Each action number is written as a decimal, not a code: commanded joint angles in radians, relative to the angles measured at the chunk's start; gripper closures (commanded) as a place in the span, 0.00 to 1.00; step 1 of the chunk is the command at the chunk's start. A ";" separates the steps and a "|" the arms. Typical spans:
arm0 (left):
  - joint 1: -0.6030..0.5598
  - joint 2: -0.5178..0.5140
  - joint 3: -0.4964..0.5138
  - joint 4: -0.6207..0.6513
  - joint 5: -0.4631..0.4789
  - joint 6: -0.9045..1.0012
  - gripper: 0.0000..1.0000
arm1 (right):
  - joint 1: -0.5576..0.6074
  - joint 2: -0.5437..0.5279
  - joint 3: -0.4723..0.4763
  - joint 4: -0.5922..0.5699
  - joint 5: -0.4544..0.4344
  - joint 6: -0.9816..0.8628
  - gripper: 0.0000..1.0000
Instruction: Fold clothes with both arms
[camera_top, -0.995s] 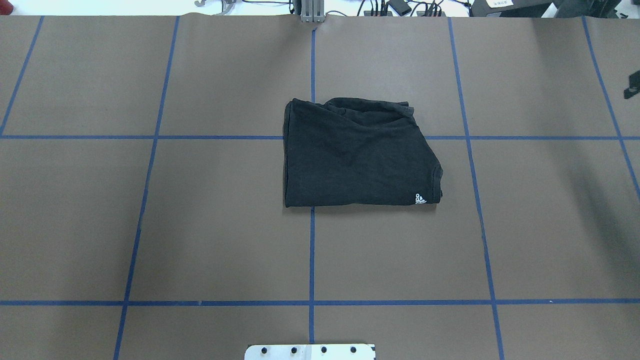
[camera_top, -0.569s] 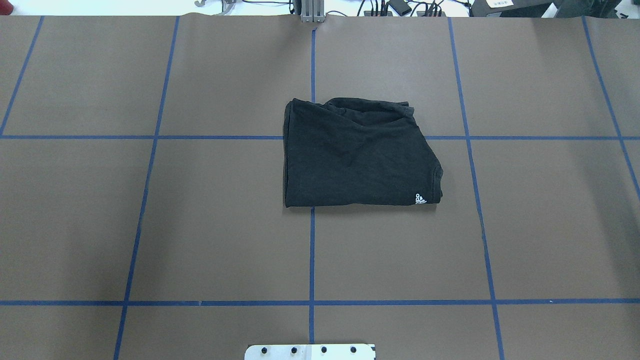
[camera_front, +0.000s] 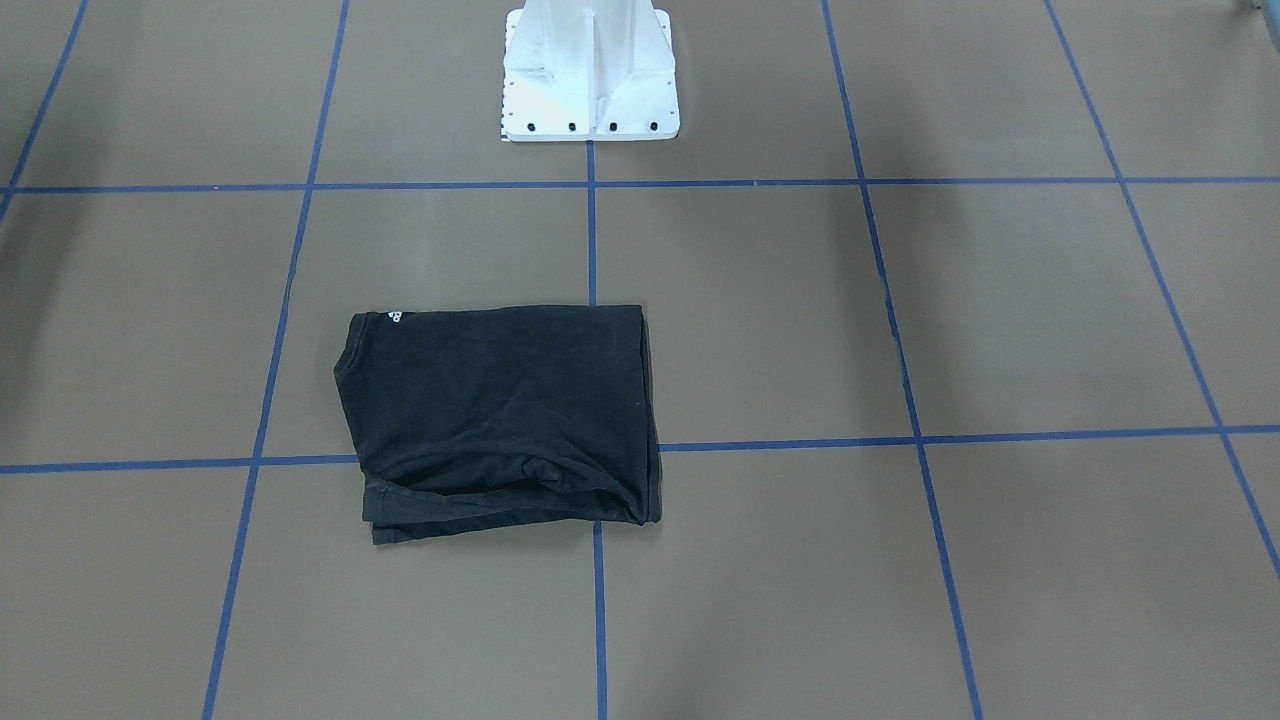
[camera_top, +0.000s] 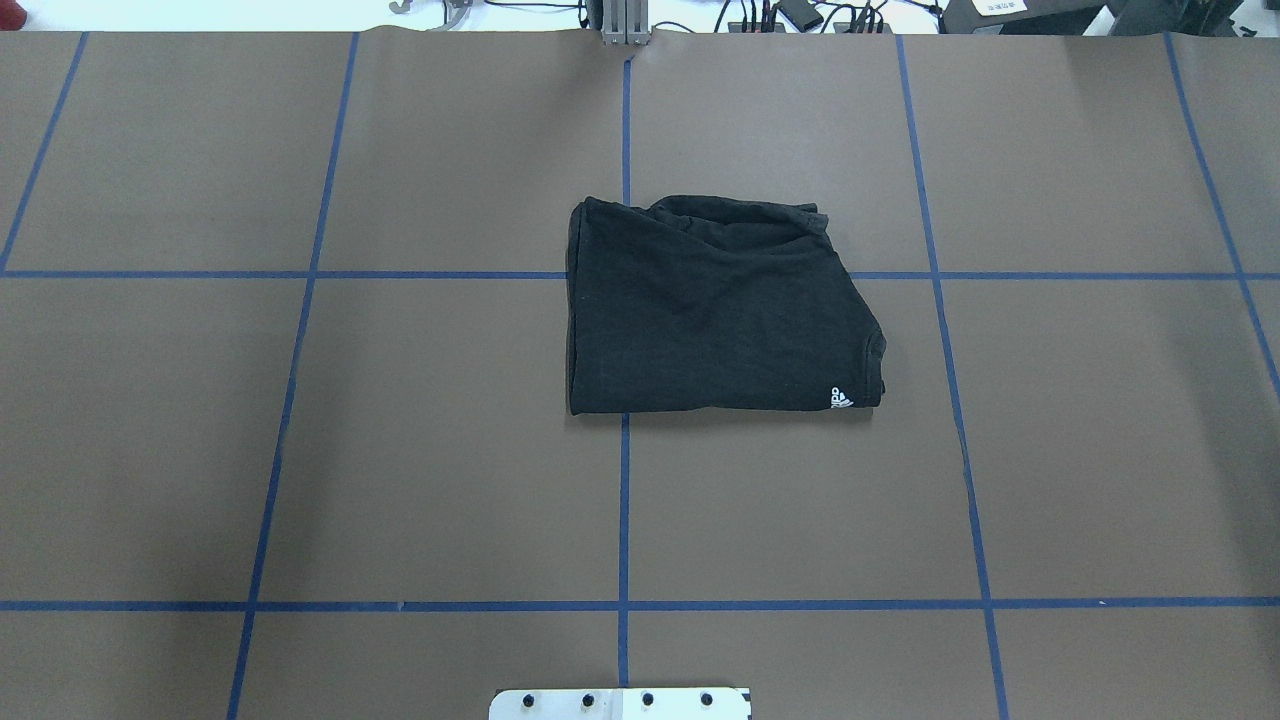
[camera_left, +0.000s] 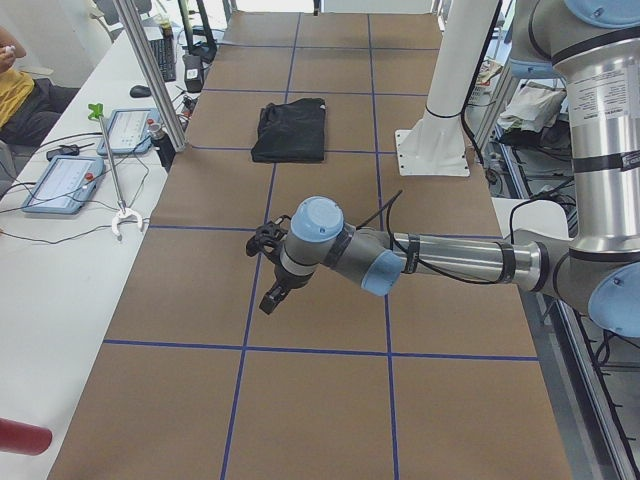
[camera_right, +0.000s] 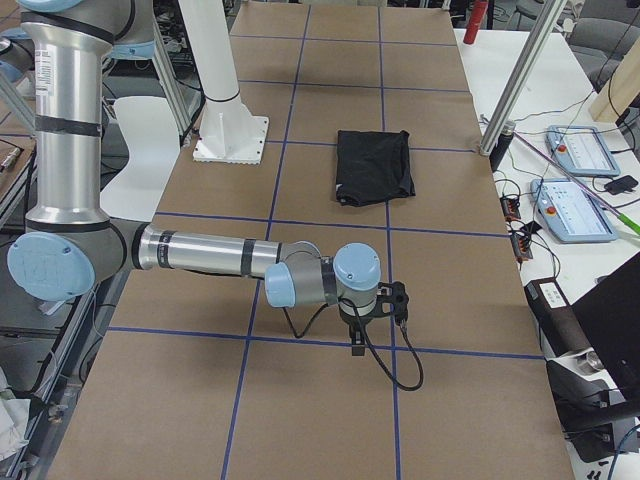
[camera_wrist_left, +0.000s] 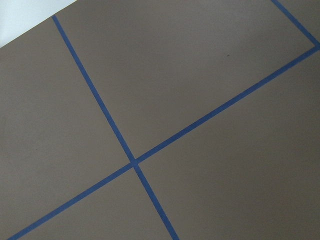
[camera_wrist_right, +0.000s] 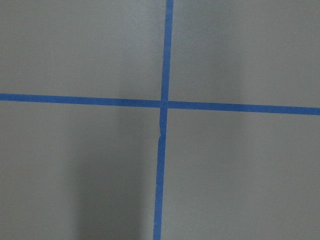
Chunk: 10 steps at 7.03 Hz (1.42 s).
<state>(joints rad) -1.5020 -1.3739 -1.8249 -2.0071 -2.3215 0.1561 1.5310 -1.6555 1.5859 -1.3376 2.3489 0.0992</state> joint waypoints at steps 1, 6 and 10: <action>-0.001 0.016 0.010 0.001 -0.079 -0.001 0.00 | -0.002 0.000 0.025 0.000 -0.003 -0.004 0.00; -0.024 0.016 0.000 -0.006 -0.093 -0.007 0.00 | -0.032 0.008 0.048 -0.090 0.012 -0.004 0.00; -0.024 -0.011 0.013 -0.007 -0.093 -0.015 0.00 | -0.026 0.033 0.091 -0.178 0.012 -0.007 0.00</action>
<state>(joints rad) -1.5263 -1.3781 -1.8164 -2.0136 -2.4141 0.1404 1.5038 -1.6201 1.6586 -1.5097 2.3607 0.0934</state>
